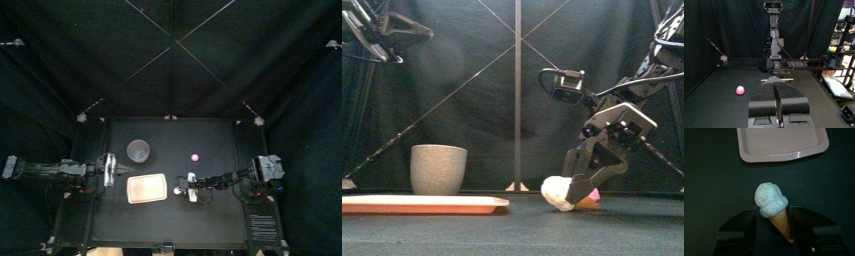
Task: Pick the ice cream then place it on the pink plate
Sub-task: Place ice cream on the pink plate
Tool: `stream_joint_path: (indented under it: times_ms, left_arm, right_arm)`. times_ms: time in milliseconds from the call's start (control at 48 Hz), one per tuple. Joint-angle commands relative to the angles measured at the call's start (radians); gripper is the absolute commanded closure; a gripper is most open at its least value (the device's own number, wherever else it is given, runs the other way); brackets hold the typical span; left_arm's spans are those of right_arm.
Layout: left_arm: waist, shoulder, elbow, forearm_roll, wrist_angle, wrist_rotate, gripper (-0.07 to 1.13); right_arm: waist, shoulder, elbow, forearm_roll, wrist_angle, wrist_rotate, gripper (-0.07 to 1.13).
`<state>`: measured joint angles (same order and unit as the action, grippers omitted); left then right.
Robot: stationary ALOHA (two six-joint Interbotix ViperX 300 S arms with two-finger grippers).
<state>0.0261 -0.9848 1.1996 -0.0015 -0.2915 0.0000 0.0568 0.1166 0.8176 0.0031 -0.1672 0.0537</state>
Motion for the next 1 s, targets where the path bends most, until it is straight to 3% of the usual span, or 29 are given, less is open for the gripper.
stream_joint_path:
  times_ms: [21, 104, 354, 646, 792, 896, 1000]
  left_arm:
    - [-0.003, 0.003, -0.014, 0.003, -0.006, 0.0, 1.07]
    - [-0.003, 0.002, -0.014, 0.003, -0.006, 0.002, 1.07]
    - [-0.003, 0.002, -0.014, 0.003, -0.005, 0.002, 1.07]
    - [-0.003, -0.005, -0.014, 0.005, -0.005, 0.002, 1.07]
    - [-0.003, -0.012, -0.014, 0.003, -0.006, 0.002, 1.07]
    - [-0.003, -0.02, -0.014, 0.005, -0.005, 0.002, 1.07]
    - [-0.003, -0.021, -0.014, 0.005, -0.005, 0.002, 1.07]
  right_arm:
    - [0.002, -0.015, -0.032, -0.002, -0.002, -0.002, 0.43]
    - [-0.002, -0.02, -0.075, -0.005, 0.005, -0.009, 0.48]
    - [-0.008, -0.035, -0.302, -0.101, 0.155, -0.006, 0.48]
    - [-0.014, 0.147, -0.577, -0.166, 0.232, -0.011, 0.48]
    - [-0.025, 0.236, -0.66, -0.152, 0.235, -0.002, 0.48]
    - [-0.026, 0.261, -0.68, -0.123, 0.247, -0.006, 0.41]
    - [-0.028, 0.267, -0.684, -0.104, 0.247, -0.008, 0.26]
